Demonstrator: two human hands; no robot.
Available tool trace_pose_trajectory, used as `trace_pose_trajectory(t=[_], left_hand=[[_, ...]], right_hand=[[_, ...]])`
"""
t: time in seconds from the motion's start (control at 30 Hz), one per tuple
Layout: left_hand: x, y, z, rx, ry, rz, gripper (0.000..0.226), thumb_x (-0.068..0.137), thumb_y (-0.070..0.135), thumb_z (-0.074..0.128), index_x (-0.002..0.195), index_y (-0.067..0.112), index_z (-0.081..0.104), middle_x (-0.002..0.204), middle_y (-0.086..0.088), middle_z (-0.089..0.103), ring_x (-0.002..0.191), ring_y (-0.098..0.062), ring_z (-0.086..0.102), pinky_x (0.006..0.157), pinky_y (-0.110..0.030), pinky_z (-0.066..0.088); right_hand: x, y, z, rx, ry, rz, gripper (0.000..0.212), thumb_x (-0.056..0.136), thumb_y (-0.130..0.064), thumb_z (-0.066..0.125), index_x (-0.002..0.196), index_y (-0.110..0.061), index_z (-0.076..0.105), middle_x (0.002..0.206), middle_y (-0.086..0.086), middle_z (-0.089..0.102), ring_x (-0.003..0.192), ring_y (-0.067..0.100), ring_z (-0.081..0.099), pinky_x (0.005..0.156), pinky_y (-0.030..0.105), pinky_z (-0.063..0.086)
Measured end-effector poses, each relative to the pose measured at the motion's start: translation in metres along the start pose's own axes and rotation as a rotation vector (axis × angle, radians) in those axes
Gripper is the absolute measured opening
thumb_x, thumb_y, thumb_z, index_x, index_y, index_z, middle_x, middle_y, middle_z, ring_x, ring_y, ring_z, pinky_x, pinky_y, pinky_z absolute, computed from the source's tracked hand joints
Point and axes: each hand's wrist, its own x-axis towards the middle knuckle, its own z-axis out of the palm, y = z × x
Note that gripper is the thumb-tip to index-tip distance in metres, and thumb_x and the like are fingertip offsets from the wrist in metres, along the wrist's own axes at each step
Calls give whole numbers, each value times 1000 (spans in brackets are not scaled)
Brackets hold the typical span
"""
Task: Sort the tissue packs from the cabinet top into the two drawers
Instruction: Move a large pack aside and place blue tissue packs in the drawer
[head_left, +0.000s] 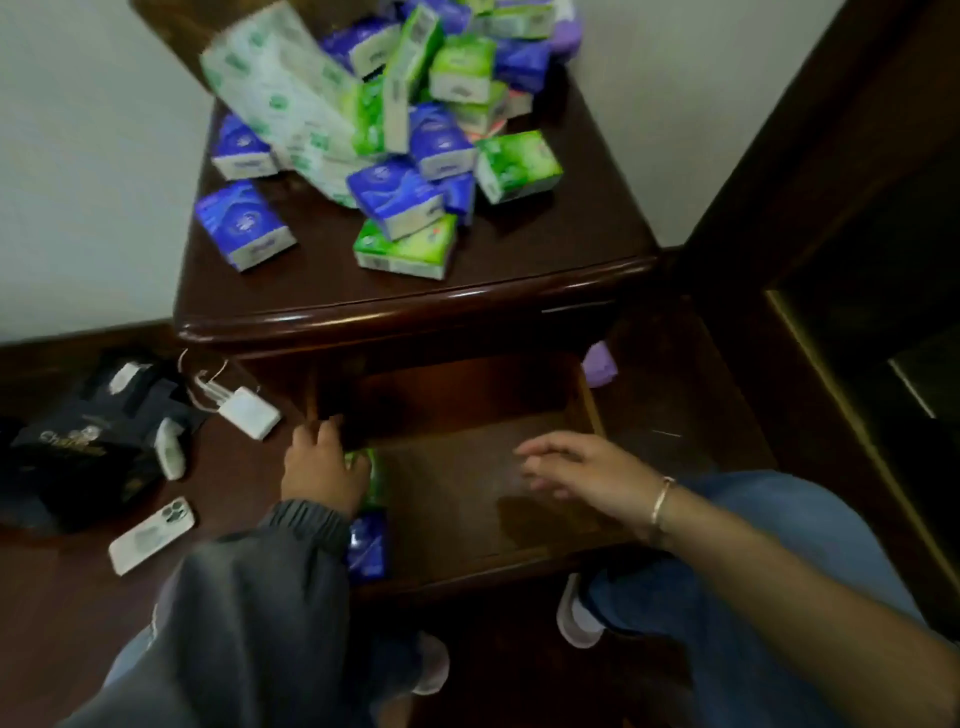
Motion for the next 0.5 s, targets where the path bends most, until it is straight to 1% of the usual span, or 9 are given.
trace_pose_trajectory(t=[0.03,0.13,0.17,0.23,0.3,0.37,0.43,0.5], left_hand=[[-6,16,2,38,-25,77,54,86,15,62,136,4,46,136,-25,42,124,-43,42,104,-44,35],[-24,73,19,94,-158,336,49,88,13,59,136,13,47,136,-12,45,127,-29,43,108,-35,33],[-28,93,28,119,-192,417,48,89,14,57,136,16,47,135,-8,45,127,-25,43,109,-32,32],[-34,133,48,179,-228,577,44,92,17,53,135,18,47,134,-4,45,126,-19,43,109,-29,32],[-35,170,70,247,-245,708,42,94,22,49,135,20,47,133,-1,46,122,-18,45,106,-30,34],[-30,206,94,328,-241,832,40,94,26,45,133,21,49,130,1,48,116,-19,48,100,-33,38],[-18,238,121,414,-230,947,37,94,28,43,129,21,52,125,1,51,111,-19,50,95,-34,41],[-1,270,154,532,-234,1058,33,92,31,41,121,20,54,120,0,53,108,-21,50,89,-34,41]], right_hand=[[-16,1,-22,16,33,-26,17,93,-23,53,108,-27,61,109,0,68,97,9,66,82,22,50],[-57,14,-89,80,167,-72,20,93,-17,51,109,-22,62,108,2,69,100,14,66,91,30,48],[-67,22,-111,93,223,-71,21,94,-17,50,111,-21,62,108,1,69,100,13,66,91,30,49],[-80,43,-150,119,342,-56,22,94,-19,50,113,-22,62,105,-3,69,97,10,66,86,26,50],[-81,68,-184,156,438,-29,20,94,-22,51,110,-25,62,103,-6,68,95,8,65,82,22,50],[-70,96,-212,162,493,9,19,93,-23,51,109,-26,62,103,-5,67,95,8,64,78,20,48],[-48,125,-233,141,519,55,20,93,-20,53,111,-21,61,104,0,66,94,10,63,73,18,47],[-18,154,-251,108,545,96,21,91,-16,57,111,-14,63,103,8,68,95,19,64,74,21,48]])
